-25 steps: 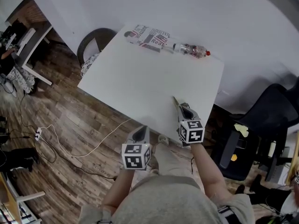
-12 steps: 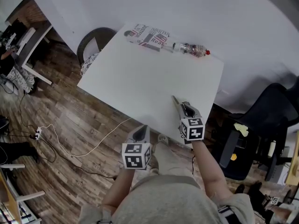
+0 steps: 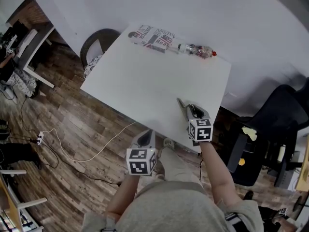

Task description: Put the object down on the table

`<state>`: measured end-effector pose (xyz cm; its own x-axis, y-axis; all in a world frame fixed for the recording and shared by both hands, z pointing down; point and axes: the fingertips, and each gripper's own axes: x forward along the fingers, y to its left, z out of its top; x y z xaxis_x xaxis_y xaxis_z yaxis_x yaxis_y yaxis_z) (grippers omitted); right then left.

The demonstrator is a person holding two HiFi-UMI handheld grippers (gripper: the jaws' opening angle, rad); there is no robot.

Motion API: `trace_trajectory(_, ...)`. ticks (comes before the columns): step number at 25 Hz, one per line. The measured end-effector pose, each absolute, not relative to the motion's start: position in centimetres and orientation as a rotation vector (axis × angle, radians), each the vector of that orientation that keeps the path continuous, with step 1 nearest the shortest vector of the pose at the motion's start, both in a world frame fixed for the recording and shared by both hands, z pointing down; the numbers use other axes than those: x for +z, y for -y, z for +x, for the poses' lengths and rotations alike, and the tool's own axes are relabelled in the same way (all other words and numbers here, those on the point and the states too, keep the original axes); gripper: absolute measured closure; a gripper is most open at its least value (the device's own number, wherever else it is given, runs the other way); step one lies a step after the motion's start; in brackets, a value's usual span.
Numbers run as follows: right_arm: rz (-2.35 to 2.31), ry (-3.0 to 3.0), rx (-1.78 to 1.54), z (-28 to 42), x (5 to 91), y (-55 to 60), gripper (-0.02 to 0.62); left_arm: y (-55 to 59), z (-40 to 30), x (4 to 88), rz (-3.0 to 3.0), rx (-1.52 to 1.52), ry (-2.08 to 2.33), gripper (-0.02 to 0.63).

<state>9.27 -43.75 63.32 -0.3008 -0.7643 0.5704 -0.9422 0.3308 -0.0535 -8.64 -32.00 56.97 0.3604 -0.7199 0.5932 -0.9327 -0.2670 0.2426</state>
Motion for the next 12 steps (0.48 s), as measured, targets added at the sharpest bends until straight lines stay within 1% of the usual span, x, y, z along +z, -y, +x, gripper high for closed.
trace_trajectory(12, 1.564, 2.109, 0.567, 11.2, 64.5, 43.9, 0.488, 31.2, -8.7, 56.8, 2.068, 0.504, 1.430, 0.595)
